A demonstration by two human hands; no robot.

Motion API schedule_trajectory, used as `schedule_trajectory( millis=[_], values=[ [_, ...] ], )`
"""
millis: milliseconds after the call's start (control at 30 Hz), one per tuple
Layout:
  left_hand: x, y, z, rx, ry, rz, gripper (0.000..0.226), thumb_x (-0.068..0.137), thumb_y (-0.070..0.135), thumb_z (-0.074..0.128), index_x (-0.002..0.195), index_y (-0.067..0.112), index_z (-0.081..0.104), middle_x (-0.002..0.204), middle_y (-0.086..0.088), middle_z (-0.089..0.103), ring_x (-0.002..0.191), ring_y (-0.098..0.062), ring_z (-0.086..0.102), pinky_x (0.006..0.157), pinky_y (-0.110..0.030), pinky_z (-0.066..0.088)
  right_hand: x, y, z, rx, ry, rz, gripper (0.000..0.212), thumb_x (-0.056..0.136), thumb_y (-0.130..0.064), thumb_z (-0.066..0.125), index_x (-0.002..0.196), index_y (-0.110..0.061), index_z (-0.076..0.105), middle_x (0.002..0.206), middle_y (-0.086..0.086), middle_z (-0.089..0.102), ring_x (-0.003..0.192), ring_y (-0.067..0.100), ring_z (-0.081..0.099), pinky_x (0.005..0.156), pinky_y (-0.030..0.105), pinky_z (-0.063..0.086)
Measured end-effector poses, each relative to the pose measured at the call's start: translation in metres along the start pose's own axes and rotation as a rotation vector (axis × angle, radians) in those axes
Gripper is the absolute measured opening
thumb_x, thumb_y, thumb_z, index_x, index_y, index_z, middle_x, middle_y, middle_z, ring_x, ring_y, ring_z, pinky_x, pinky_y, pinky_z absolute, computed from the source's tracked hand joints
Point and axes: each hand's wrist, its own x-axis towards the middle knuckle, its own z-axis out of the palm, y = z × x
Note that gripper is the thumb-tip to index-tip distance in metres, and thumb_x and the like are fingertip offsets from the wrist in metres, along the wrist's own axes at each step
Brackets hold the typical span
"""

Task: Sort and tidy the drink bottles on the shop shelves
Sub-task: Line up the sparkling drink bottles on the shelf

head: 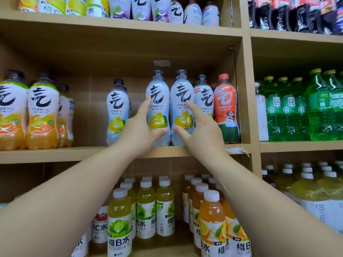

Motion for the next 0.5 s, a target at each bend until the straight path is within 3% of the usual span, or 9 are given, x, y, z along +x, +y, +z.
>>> schedule_trajectory(
  millis=[133,267,500],
  values=[
    [-0.004,-0.004,-0.001,0.029,-0.019,0.017,0.103,0.087,0.046,0.076,0.158,0.049,0.002,0.111,0.006,0.06,0.097,-0.017,0.064,0.083,-0.037,0.055,-0.004,0.003,0.003,-0.028,0.004,-0.012,0.078,0.091,-0.059,0.064,0.158,-0.044,0.026,0.127,0.002,0.057,0.12,0.021,0.053,0.095,0.038,0.05],
    [-0.006,-0.007,-0.005,0.021,-0.076,0.016,0.109,0.084,0.037,0.079,0.158,0.051,-0.001,0.104,0.012,0.061,0.093,-0.011,0.065,0.076,-0.026,0.052,-0.007,0.01,0.002,-0.074,0.005,-0.024,0.077,0.092,-0.063,0.059,0.158,-0.045,0.024,0.117,-0.002,0.049,0.114,0.019,0.047,0.09,0.035,0.049],
    [-0.007,-0.003,0.0,0.112,-0.073,0.022,0.113,0.083,0.042,0.08,0.157,0.05,-0.004,0.111,0.005,0.063,0.095,-0.015,0.066,0.085,-0.034,0.055,-0.007,0.006,0.001,-0.114,-0.034,0.015,0.079,0.094,-0.063,0.057,0.16,-0.044,0.018,0.119,0.001,0.048,0.114,0.021,0.047,0.086,0.036,0.05]
  ],
)
